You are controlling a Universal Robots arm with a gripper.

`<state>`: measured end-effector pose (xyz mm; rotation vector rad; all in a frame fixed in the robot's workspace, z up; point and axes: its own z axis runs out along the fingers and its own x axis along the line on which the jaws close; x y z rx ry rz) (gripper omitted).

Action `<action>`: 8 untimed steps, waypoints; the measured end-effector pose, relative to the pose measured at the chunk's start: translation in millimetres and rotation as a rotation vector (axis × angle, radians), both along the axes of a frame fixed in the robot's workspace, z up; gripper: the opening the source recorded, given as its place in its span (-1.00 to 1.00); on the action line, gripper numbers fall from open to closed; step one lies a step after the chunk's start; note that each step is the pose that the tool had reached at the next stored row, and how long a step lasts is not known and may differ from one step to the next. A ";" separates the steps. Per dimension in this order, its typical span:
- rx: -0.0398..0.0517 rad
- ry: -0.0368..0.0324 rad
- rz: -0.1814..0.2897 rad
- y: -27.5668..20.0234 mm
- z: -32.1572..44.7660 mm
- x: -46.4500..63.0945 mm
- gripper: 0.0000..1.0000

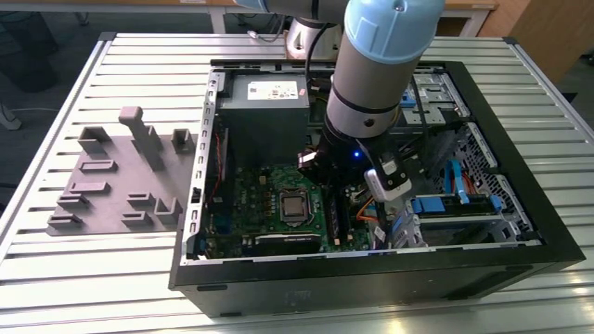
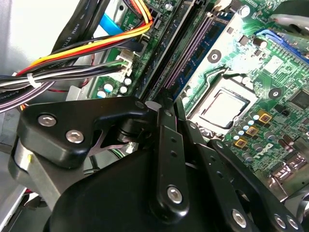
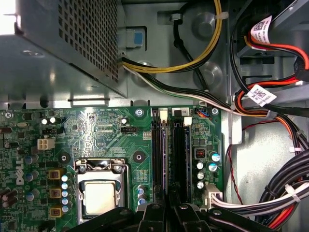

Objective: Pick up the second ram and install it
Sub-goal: 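Insert the second ram into the second slot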

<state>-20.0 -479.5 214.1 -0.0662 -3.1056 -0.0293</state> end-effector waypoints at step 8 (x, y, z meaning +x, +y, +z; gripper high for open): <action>-0.0003 0.0000 0.001 1.5 0.0 0.0 -0.73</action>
